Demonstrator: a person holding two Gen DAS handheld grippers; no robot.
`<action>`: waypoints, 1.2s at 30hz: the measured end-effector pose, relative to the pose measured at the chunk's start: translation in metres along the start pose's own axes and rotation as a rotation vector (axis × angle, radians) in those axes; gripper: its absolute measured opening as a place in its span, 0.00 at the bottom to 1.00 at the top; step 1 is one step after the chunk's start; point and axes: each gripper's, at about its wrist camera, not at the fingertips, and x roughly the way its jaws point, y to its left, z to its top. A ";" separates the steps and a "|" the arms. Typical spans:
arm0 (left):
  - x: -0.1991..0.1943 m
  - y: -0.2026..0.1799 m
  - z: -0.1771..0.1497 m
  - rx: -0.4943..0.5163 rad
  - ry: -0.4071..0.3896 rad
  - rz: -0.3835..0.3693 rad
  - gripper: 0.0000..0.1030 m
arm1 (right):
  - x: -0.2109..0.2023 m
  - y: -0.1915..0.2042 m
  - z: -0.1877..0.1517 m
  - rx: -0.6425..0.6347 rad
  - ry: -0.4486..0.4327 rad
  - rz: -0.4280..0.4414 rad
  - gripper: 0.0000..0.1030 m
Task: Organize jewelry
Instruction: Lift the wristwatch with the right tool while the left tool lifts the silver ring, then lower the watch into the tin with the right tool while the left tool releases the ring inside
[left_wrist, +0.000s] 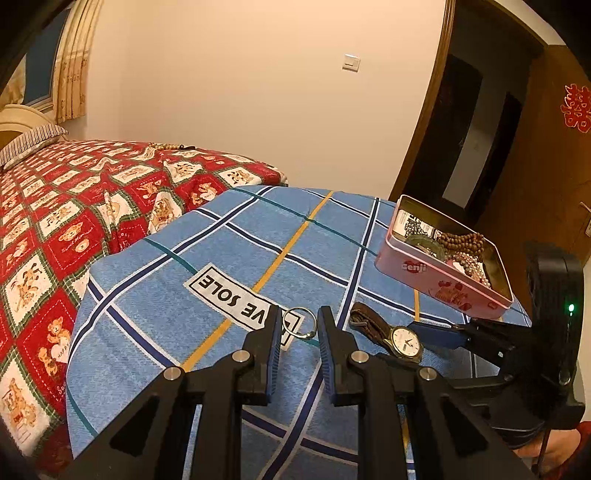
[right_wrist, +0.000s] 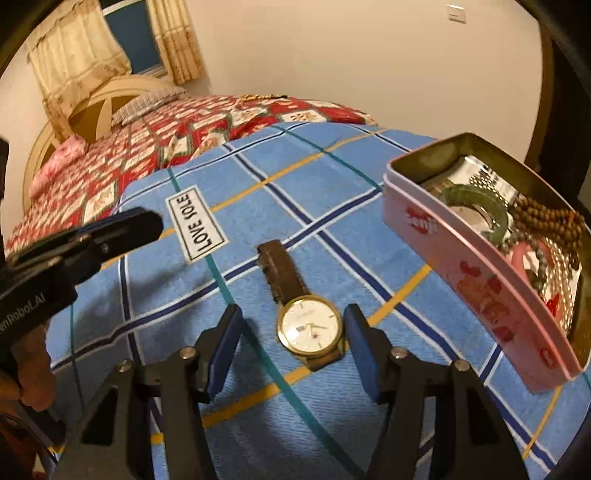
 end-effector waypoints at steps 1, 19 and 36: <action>0.000 -0.001 -0.001 0.001 0.003 -0.001 0.19 | 0.000 0.002 0.000 -0.016 0.003 -0.016 0.54; -0.003 -0.008 -0.008 0.010 0.010 0.003 0.19 | -0.048 -0.010 -0.022 0.052 -0.180 0.001 0.37; 0.005 -0.044 0.004 0.077 -0.018 -0.086 0.19 | -0.109 -0.048 -0.021 0.231 -0.462 -0.128 0.37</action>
